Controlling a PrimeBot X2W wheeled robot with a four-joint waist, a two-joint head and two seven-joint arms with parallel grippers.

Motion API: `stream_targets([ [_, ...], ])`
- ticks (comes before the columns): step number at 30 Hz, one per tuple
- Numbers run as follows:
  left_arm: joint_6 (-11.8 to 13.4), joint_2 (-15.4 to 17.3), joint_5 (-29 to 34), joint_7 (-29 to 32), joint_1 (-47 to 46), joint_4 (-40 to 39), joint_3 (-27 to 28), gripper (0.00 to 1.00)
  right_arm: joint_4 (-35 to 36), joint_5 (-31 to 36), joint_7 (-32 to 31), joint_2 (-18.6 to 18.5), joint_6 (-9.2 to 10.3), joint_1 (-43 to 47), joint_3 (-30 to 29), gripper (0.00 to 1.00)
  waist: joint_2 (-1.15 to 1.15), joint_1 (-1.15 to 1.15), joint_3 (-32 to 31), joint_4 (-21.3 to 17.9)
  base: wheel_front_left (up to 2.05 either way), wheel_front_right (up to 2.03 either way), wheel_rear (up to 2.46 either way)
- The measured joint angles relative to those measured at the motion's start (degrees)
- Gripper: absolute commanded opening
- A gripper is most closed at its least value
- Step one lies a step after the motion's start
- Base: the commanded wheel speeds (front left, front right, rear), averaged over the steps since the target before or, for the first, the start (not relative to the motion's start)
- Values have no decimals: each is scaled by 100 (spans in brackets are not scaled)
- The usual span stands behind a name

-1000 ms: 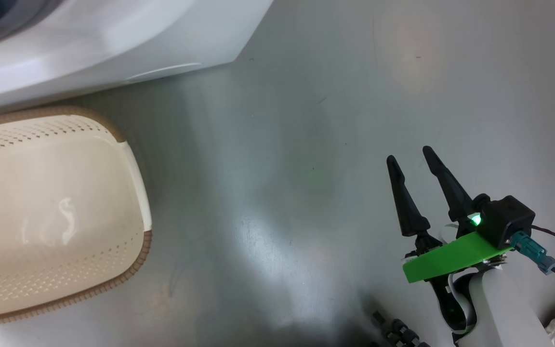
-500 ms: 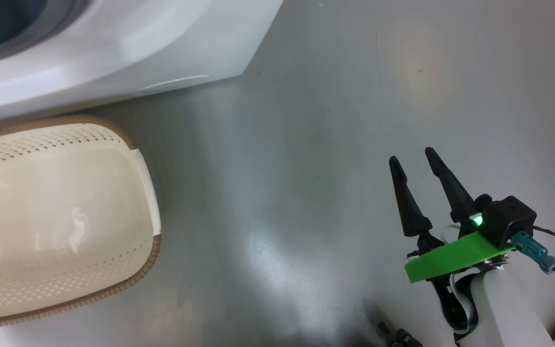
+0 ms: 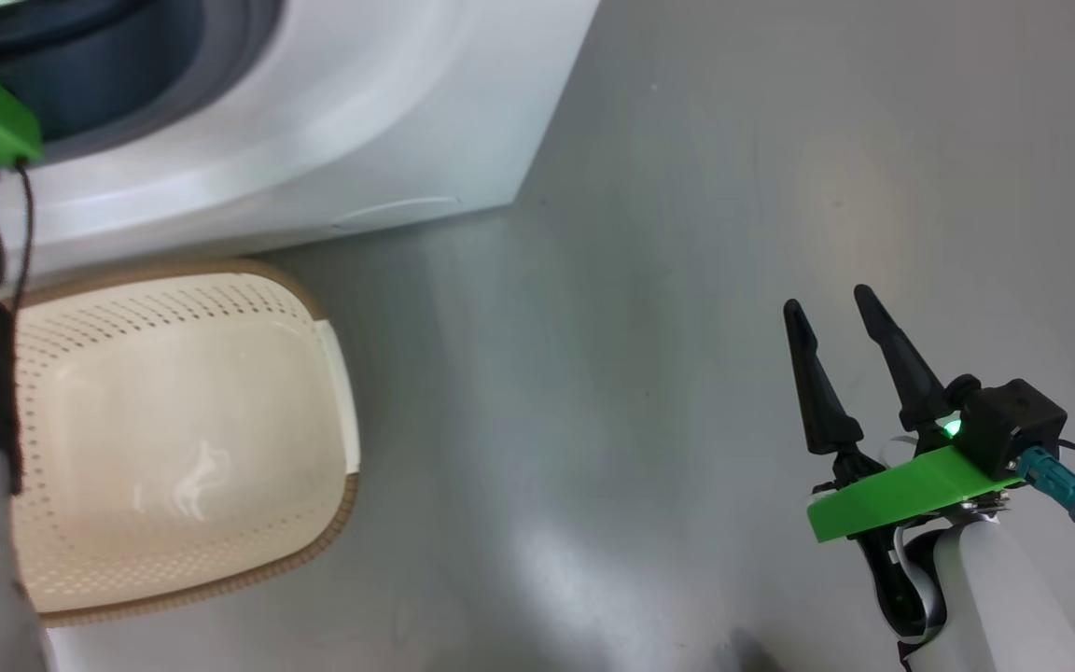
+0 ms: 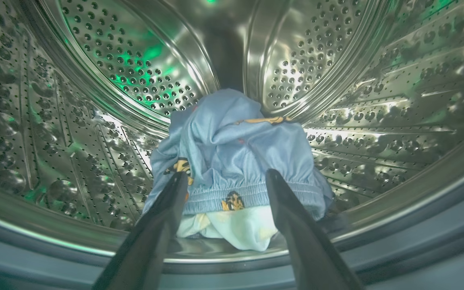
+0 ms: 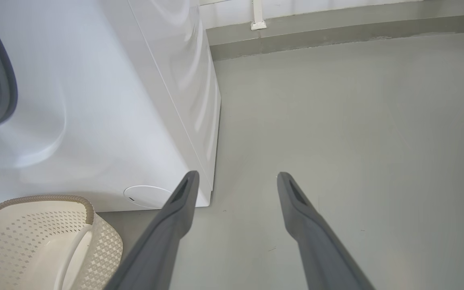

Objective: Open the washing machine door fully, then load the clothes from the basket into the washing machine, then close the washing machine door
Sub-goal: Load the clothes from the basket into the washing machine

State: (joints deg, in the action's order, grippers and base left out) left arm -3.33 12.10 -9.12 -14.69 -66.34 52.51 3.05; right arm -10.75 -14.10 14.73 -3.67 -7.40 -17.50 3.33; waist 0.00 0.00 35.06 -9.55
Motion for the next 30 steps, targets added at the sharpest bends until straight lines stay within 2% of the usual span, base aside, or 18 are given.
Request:
stream_targets([
  [12, -127, -364, -181, 0, 1513, -1094, 75, 100, -258, -2, 0, -87, 0, 288, -16, 100, 0, 0, -879, 314, 0, 0, 0],
  [17, -132, -391, -189, 0, 2391, -1739, 230, 100, -354, -9, 0, -83, 0, 441, 29, 100, 0, 0, -1308, 365, 0, 0, 0],
  [30, 11, -521, -182, 1, 4757, -3641, 568, 100, -375, -9, 0, -109, 0, 897, 46, 100, 0, 0, -2343, 349, 0, 0, 0],
])
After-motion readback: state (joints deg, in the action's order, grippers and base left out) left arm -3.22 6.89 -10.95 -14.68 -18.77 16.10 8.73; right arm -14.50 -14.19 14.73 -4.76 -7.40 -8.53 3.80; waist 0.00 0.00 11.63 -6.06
